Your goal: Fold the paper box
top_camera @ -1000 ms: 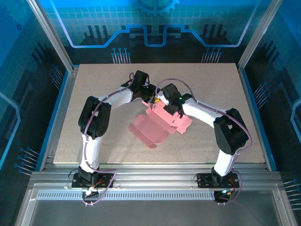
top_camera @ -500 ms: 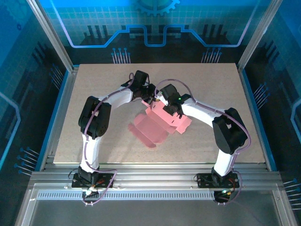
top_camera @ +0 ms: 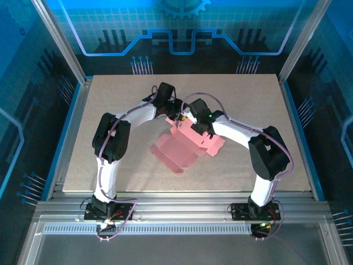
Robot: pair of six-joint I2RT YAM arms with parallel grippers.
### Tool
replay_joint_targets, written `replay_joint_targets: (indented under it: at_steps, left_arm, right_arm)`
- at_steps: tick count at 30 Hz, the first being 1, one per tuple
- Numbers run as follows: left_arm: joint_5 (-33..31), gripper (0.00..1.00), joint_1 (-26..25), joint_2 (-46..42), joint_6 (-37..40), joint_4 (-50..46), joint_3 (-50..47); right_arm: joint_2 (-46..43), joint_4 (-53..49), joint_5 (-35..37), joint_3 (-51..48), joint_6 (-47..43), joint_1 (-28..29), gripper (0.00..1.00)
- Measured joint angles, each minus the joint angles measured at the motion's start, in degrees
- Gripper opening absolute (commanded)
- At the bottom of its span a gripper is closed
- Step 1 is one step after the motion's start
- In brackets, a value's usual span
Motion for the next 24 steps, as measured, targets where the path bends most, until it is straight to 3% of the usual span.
replay_joint_targets:
  at_steps: [2, 5, 11, 16, 19, 21, 22, 24]
  left_arm:
    - [-0.1, 0.07, 0.0, 0.0, 0.0, -0.2, 0.0]
    - [-0.1, 0.04, 0.0, 0.1, 0.2, -0.4, 0.3]
    - [-0.9, 0.48, -0.1, 0.1, 2.2, -1.0, 0.4]
    - [-3.4, 0.61, -0.1, -1.3, 5.1, -0.9, -0.8]
    - [-6.4, 0.75, 0.0, -5.0, 8.3, -0.2, -4.4]
    - [-9.0, 0.94, 0.0, -8.4, 11.3, 0.5, -7.3]
    - [-10.3, 0.98, 0.0, -9.8, 12.9, 0.9, -8.5]
    - [-13.1, 0.99, 0.3, -13.5, 16.7, 2.2, -11.4]
  right_arm:
    - [0.0, 0.2, 0.0, 0.0, 0.0, 0.0, 0.00]
    - [0.0, 0.2, 0.0, 0.0, 0.0, 0.0, 0.00]
    - [0.0, 0.2, 0.0, 0.0, 0.0, -0.1, 0.00]
    - [0.0, 0.2, -1.1, 0.0, 0.1, -1.2, 0.00]
    - [0.0, 0.1, -1.6, 0.0, 0.3, -2.1, 0.00]
    - [0.0, 0.1, -2.2, 0.0, 0.3, -2.8, 0.00]
    - [0.0, 0.0, -2.6, 0.0, 0.5, -3.1, 0.00]
    - [0.0, -0.1, -3.1, 0.0, 0.9, -3.7, 0.00]
